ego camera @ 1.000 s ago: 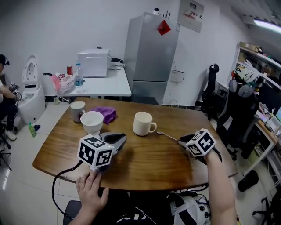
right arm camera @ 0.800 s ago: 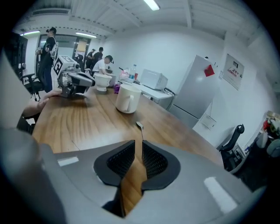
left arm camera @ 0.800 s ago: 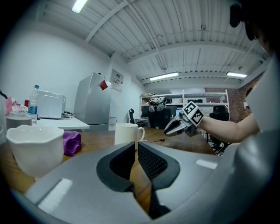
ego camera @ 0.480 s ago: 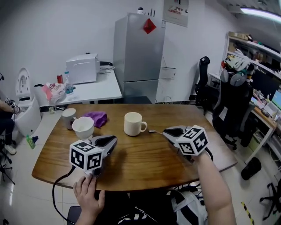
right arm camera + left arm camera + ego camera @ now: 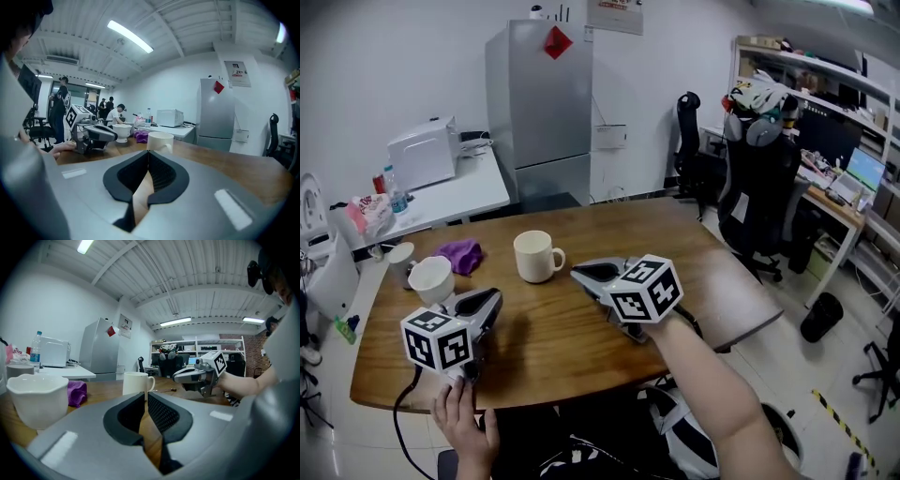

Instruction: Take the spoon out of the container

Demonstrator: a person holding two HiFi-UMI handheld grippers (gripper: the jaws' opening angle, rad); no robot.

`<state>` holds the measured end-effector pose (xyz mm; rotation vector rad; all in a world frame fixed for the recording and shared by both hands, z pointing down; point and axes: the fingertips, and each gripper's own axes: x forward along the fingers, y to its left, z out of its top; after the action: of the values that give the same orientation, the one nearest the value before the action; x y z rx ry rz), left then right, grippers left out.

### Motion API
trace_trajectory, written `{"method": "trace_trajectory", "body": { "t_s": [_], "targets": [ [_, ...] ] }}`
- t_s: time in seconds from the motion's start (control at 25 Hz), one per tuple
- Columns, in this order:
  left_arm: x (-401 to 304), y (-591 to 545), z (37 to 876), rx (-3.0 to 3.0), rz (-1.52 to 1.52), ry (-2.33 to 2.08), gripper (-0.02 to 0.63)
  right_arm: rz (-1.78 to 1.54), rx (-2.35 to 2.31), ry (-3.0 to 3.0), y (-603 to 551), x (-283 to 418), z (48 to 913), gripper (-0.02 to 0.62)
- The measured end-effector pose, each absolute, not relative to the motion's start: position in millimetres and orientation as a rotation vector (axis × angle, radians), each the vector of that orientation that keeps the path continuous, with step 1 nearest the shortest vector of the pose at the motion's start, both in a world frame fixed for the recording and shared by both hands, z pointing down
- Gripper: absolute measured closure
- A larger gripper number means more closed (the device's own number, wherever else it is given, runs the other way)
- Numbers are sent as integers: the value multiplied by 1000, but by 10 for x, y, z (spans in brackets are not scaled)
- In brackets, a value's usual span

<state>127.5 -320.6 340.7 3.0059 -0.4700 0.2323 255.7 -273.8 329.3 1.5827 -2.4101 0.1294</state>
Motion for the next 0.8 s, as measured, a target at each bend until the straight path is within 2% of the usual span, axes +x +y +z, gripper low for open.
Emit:
{"method": "trace_trajectory", "body": {
  "t_s": [0.28,0.8],
  "targets": [
    [1301,-3186,3398,3007,236,-470,583,192,1510,-2515,-2681,2271,3364,594],
    [1340,-3142,3394,3007,232,-478,583,236,1471,-2621,-2576,2237,3394,594]
  ]
}}
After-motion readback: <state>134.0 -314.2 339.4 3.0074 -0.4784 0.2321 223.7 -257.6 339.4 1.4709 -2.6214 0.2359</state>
